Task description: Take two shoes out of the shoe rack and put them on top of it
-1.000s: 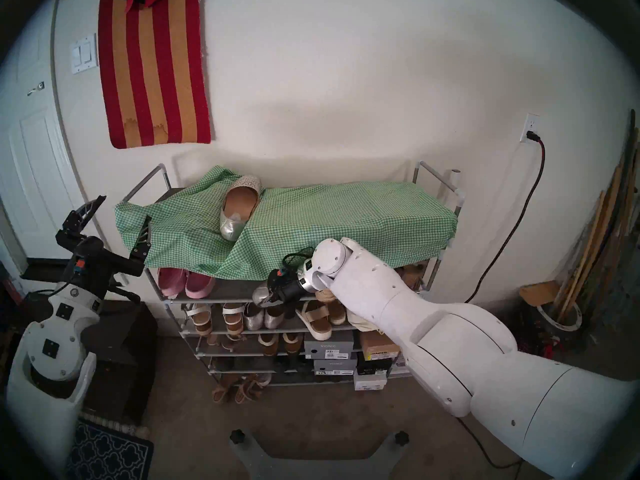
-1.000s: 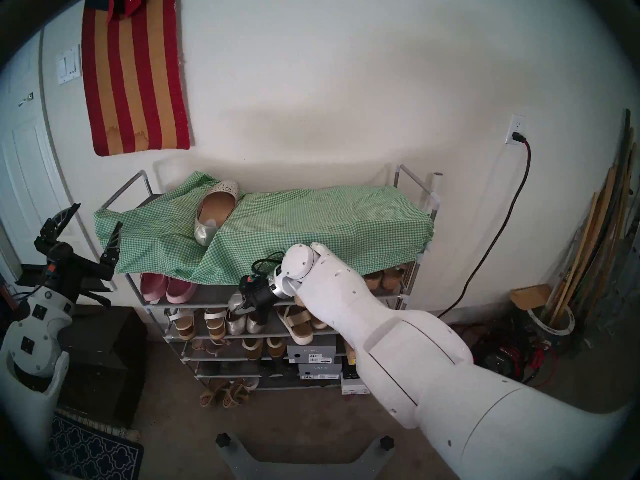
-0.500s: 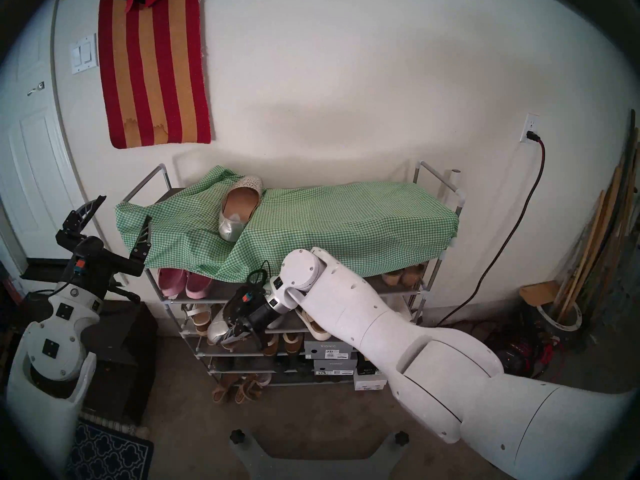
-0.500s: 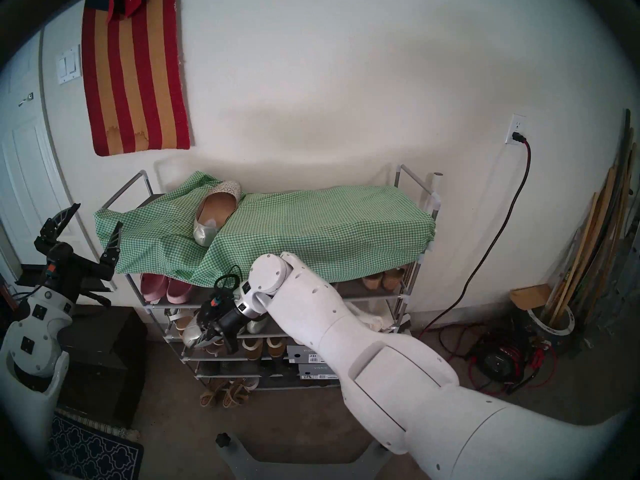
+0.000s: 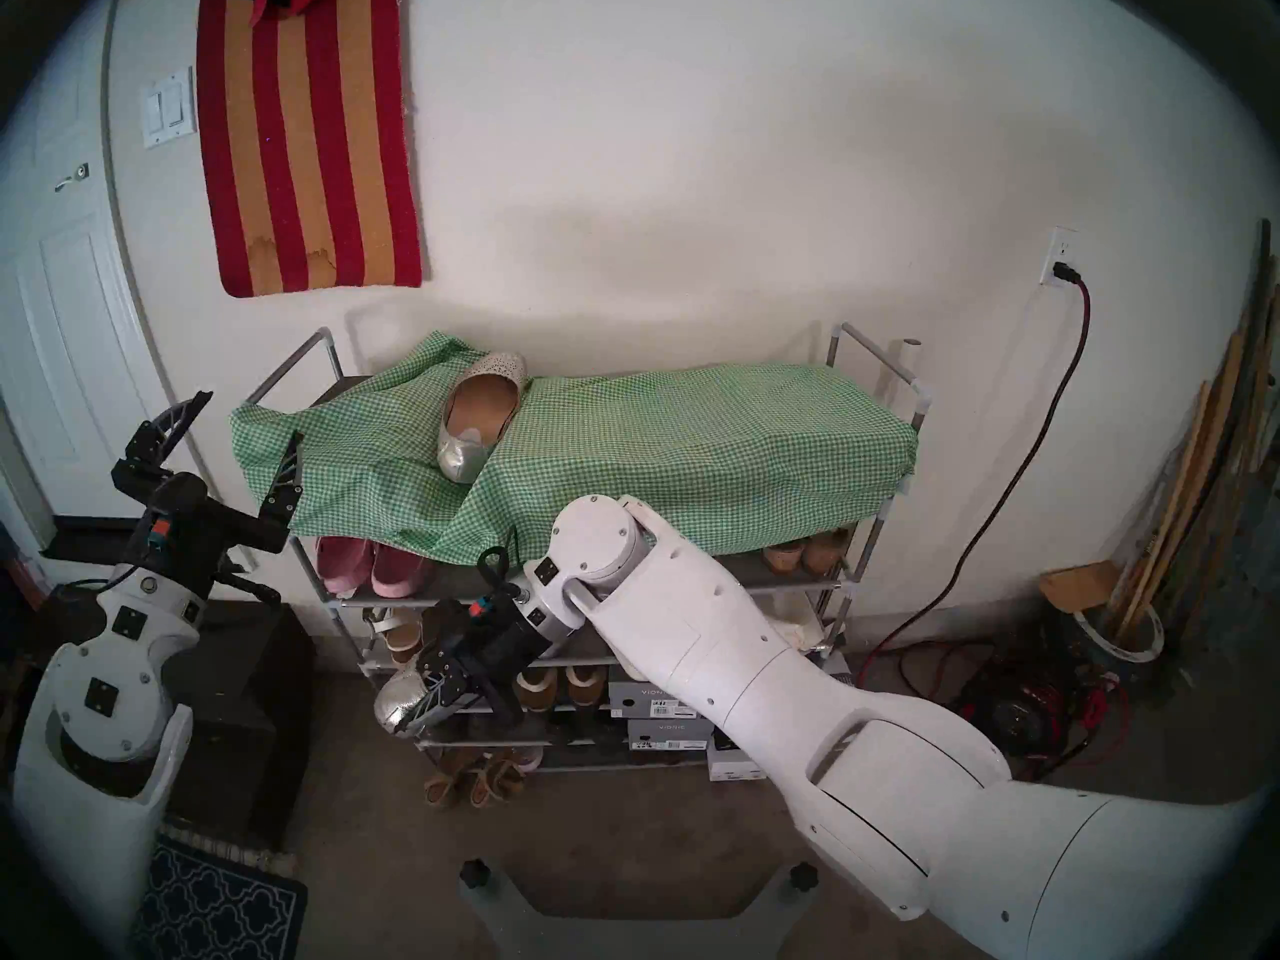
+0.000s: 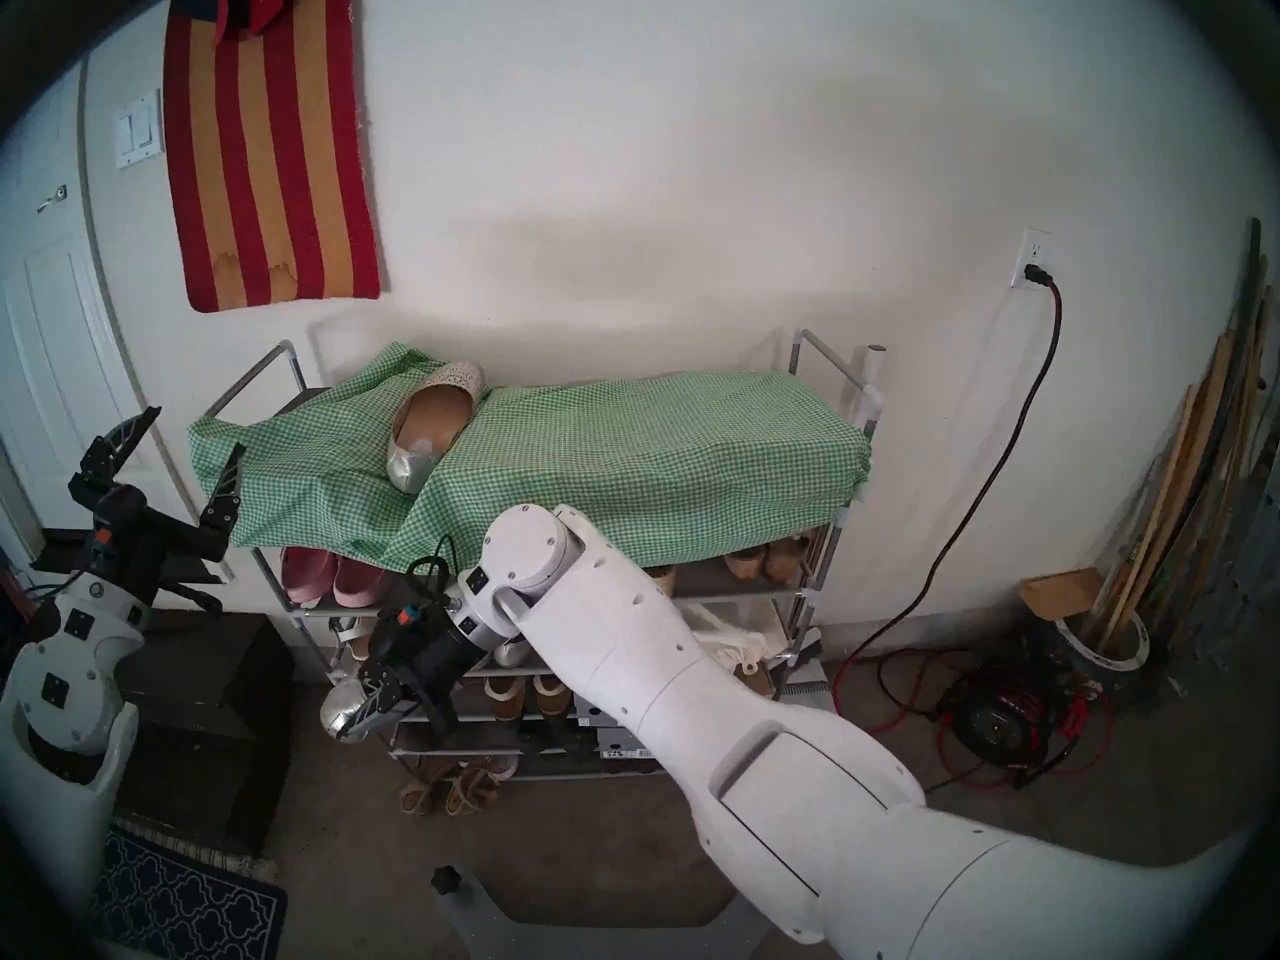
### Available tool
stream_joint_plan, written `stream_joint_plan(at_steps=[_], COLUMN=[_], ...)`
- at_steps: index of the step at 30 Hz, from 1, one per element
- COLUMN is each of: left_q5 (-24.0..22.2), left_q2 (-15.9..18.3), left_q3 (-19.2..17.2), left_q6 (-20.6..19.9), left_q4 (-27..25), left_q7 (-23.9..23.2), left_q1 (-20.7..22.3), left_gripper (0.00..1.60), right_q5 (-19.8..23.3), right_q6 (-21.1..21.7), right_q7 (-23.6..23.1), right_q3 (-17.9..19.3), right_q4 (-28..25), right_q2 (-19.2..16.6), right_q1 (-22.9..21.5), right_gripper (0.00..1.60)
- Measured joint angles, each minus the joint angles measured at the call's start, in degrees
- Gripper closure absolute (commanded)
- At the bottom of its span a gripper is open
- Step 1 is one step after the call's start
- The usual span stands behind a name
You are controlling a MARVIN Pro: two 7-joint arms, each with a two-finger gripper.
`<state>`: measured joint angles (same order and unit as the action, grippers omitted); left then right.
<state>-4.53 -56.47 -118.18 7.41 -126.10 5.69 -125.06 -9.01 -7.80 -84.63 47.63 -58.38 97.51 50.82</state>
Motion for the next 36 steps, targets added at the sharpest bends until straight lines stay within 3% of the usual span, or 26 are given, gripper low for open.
stream_joint_plan(at_steps=[17, 36], left_q5=[0.0, 0.0], left_q2=[0.0, -0.1], left_q3=[0.0, 0.0], left_q6=[0.0, 0.0], left_q4=[0.0, 0.0], left_q7=[0.0, -0.1], left_q1=[0.0, 0.0], left_gripper=[0.0, 0.0], right_q5=[6.0, 16.1], right_q6=[9.7, 25.1], right_q7=[-0.5, -0.5], right_q3=[4.0, 13.1], right_q4=[-14.0, -30.5], right_q2=[-5.0, -8.2], right_q1=[1.6, -3.7], right_gripper=[1.6, 1.6])
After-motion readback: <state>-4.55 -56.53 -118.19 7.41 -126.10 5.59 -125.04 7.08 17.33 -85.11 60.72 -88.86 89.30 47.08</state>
